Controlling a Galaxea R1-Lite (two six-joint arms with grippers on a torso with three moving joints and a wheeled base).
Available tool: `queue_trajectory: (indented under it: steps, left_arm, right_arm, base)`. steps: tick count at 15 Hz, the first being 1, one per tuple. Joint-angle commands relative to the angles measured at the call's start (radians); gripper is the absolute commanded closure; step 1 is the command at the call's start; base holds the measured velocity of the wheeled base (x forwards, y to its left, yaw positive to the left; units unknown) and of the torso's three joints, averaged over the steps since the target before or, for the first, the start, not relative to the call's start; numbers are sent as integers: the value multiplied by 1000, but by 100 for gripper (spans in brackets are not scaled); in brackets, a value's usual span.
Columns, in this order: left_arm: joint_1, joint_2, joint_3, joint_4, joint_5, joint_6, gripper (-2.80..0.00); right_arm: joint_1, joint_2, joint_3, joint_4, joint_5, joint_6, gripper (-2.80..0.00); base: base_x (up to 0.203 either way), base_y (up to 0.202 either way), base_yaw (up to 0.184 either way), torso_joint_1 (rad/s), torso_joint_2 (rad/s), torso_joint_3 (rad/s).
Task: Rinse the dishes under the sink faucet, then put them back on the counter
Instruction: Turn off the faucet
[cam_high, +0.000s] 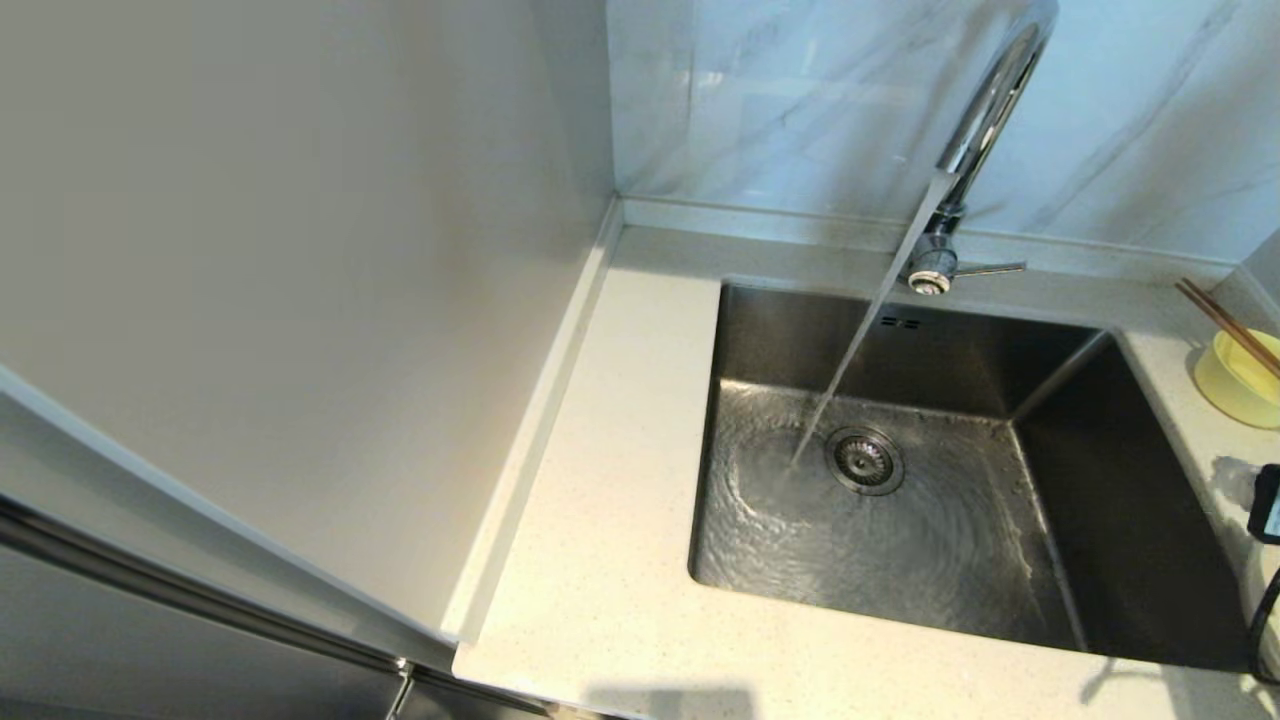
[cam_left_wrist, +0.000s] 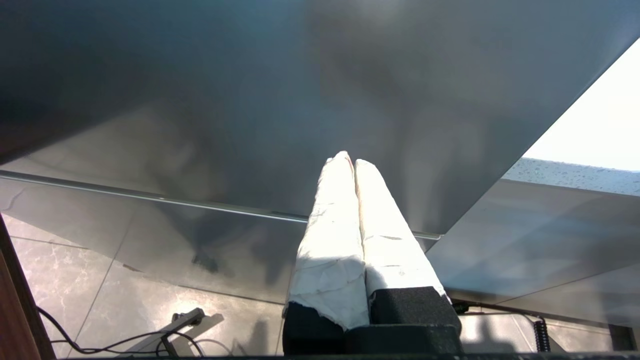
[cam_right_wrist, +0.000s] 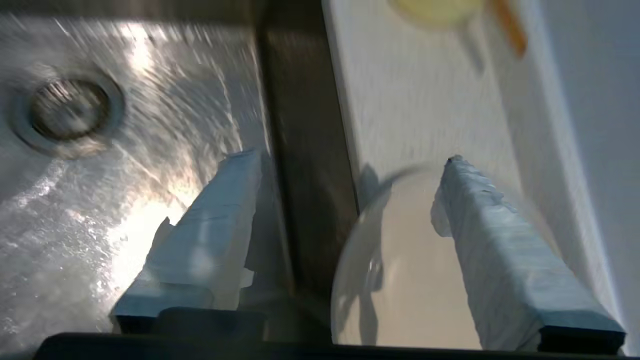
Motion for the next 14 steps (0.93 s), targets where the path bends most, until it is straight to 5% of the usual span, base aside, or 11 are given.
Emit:
queue_trajectory:
  steps: [1, 2, 3, 8, 14]
  left_arm:
    - [0, 0, 0, 0, 0, 0, 0]
    - [0, 0, 0, 0, 0, 0, 0]
    - [0, 0, 0, 0, 0, 0, 0]
    - [0, 0, 0, 0, 0, 0, 0]
    - [0, 0, 0, 0, 0, 0, 0]
  right_arm:
    - [33, -80, -34, 0, 10, -4, -280]
    - [69, -88, -44, 14, 9, -8, -280]
    - [87, -87, -36, 22, -13, -26, 0]
    - [183, -22, -128, 42, -1, -24, 0]
    - [381, 226, -467, 327, -151, 238, 0]
  base:
    - [0, 0, 0, 0, 0, 0]
    - [0, 0, 0, 0, 0, 0]
    - [0, 0, 0, 0, 0, 0]
    - [0, 0, 0, 0, 0, 0]
    - [0, 0, 0, 0, 0, 0]
